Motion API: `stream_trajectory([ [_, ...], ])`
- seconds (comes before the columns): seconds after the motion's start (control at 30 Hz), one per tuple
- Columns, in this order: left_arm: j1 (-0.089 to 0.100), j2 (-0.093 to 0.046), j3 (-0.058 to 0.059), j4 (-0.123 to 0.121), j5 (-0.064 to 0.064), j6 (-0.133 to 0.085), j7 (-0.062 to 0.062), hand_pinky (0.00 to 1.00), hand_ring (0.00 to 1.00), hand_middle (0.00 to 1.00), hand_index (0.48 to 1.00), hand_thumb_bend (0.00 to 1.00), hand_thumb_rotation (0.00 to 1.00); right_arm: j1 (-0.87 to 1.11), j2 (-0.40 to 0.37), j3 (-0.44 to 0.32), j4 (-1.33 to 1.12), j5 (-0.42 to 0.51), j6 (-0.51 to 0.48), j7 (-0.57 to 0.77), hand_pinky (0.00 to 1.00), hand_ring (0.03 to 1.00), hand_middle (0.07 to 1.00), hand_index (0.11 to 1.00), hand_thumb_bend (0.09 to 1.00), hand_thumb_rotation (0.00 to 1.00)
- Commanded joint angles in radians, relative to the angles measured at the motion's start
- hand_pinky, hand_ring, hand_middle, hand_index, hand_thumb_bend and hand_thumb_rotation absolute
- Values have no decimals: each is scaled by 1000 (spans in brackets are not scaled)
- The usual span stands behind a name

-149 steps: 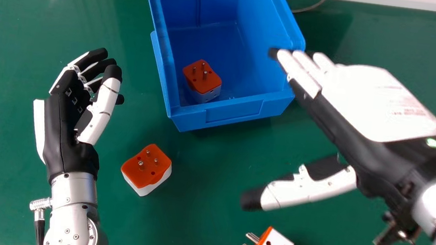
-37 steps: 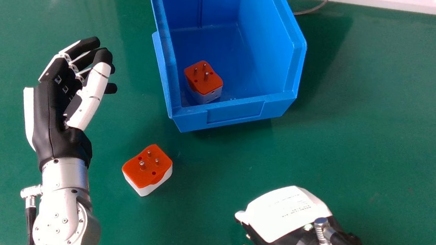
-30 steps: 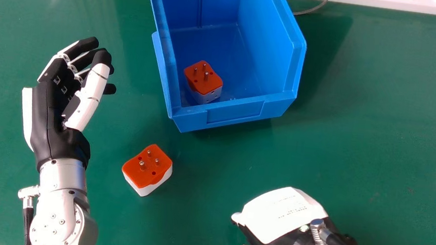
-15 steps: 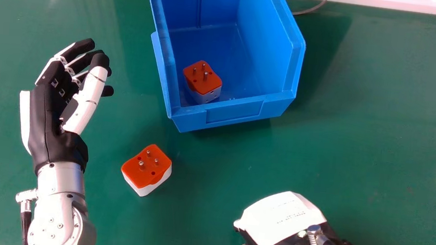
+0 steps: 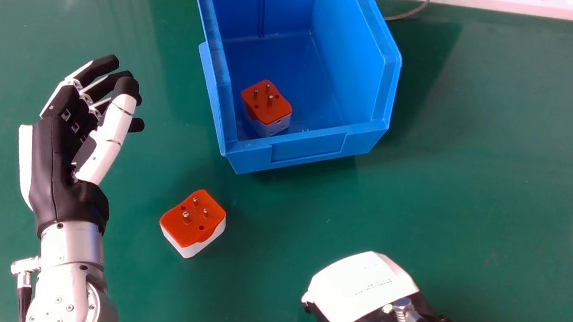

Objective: Pick all objects and put in blue box

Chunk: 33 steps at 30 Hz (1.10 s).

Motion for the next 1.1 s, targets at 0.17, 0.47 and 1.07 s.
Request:
stream_trajectory([
  [0.17, 4, -2, -3, -24, 0, -12, -1, 539, 657, 712, 718, 608, 410, 11, -23, -13, 76, 47, 19, -195, 487, 760, 860, 813, 709, 183],
  [0.47, -3, 6, 8, -7, -23, -21, -14, 537, 657, 712, 719, 608, 408, -3, -23, -4, 125, 14, 75, -237, 418, 640, 736, 737, 668, 117],
  [1.07, 10, 19, 17, 12, -24, -45, -31, 534, 655, 710, 714, 606, 406, 33, 15, 6, 94, 85, 148, -333, 256, 393, 550, 573, 575, 38],
])
